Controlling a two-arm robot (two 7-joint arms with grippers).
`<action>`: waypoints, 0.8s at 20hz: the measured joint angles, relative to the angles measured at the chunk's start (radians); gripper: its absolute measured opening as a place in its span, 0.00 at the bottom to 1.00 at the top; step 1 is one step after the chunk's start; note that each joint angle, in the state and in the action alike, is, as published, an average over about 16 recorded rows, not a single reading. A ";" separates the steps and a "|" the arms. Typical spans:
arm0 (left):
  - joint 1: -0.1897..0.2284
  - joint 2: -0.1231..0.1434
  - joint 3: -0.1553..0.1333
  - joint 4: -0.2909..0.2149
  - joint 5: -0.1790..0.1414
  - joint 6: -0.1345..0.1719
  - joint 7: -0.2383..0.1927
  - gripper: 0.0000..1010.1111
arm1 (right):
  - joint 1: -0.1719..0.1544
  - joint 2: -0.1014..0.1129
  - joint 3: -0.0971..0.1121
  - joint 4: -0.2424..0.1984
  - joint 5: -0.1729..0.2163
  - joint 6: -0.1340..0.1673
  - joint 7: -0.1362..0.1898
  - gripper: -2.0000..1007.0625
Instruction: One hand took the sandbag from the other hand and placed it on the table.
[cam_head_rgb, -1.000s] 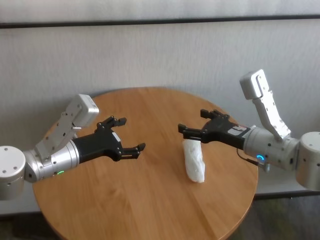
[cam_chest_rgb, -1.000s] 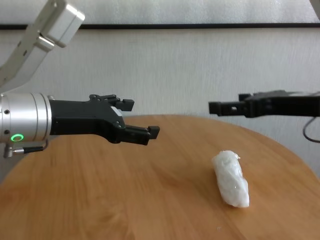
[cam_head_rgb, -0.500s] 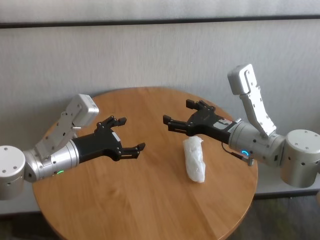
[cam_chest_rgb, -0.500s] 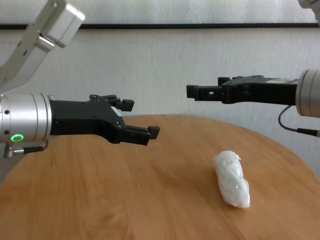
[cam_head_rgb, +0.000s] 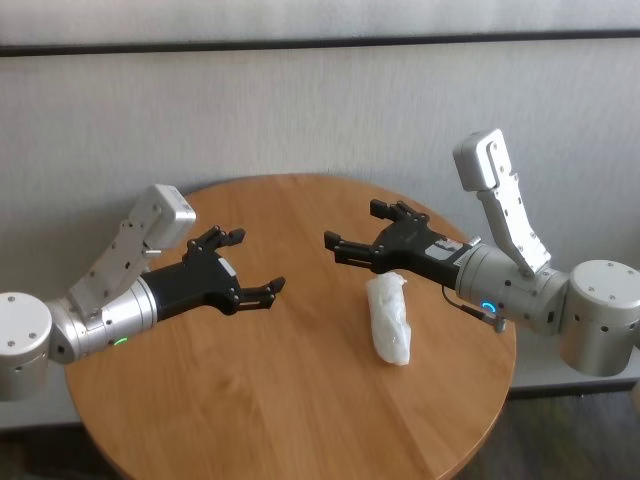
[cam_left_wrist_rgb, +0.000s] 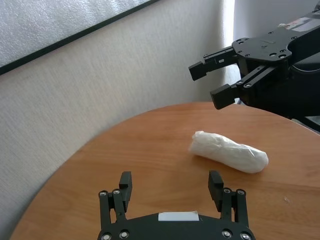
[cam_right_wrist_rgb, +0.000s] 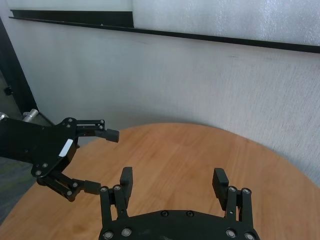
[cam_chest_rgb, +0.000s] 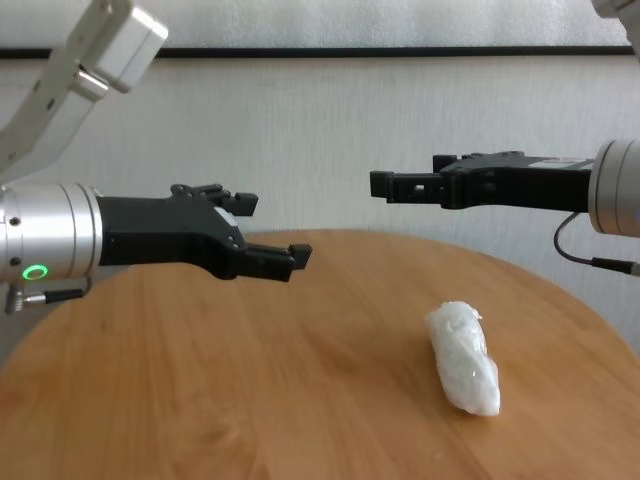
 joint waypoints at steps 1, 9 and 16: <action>0.001 0.000 -0.003 -0.002 0.003 0.001 0.008 0.99 | 0.000 0.000 0.000 0.000 0.000 0.000 0.000 1.00; 0.004 -0.011 -0.031 -0.008 0.023 -0.011 0.048 0.99 | -0.001 0.002 0.000 -0.001 0.002 0.002 -0.002 1.00; 0.003 -0.019 -0.048 -0.002 0.024 -0.025 0.052 0.99 | -0.001 0.003 0.000 -0.002 0.003 0.003 -0.004 1.00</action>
